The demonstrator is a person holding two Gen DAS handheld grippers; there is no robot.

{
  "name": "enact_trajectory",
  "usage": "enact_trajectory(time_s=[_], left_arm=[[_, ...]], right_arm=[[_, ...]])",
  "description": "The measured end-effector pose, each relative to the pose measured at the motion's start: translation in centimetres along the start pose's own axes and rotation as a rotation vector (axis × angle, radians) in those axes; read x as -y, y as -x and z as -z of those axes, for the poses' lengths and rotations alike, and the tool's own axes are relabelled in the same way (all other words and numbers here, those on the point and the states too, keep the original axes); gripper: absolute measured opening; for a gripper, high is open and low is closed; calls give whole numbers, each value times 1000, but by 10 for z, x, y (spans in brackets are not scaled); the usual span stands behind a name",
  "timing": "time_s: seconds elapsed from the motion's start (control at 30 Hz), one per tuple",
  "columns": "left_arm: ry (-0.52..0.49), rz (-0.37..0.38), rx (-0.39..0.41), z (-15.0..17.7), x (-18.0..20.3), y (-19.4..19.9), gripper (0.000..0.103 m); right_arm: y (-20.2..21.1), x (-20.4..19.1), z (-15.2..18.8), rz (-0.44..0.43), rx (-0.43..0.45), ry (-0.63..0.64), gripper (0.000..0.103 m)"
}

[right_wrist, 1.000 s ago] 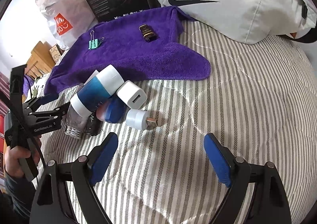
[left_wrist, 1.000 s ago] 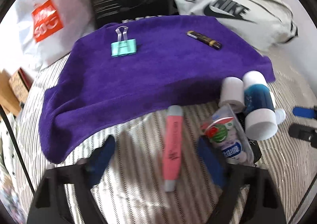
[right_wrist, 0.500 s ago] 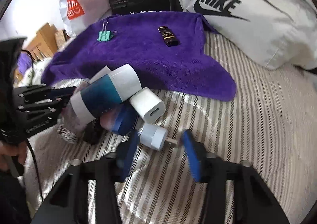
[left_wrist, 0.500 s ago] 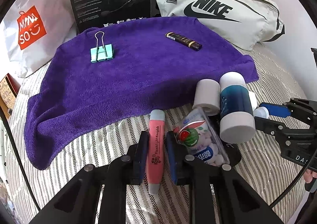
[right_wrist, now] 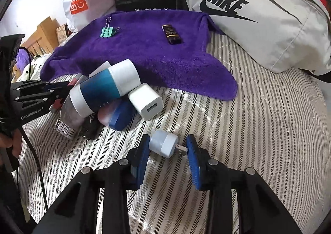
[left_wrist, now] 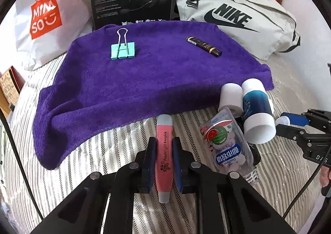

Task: Organize rigid objects
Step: 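Grasp the pink highlighter with the left gripper while the right gripper grasps a white plug adapter, then carry the highlighter in the left gripper while the right gripper carries the plug over the towel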

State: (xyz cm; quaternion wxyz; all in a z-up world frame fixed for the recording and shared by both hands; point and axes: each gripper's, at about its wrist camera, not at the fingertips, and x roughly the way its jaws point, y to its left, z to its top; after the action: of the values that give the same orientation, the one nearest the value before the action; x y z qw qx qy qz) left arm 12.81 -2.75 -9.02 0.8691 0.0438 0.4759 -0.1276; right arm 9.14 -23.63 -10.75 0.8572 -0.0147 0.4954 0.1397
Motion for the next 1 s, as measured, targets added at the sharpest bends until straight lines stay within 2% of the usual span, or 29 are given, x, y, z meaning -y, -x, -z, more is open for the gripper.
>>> enact_trajectory(time_s=[0.5, 0.77, 1.0], left_arm=[[48, 12, 61, -3, -27, 38, 16], [44, -8, 92, -26, -36, 49, 16], [55, -24, 96, -47, -52, 40, 16]], right_arm=[[24, 2, -8, -48, 29, 0, 36], [41, 7, -38, -72, 83, 6, 36], [44, 8, -74, -98, 117, 12, 36]])
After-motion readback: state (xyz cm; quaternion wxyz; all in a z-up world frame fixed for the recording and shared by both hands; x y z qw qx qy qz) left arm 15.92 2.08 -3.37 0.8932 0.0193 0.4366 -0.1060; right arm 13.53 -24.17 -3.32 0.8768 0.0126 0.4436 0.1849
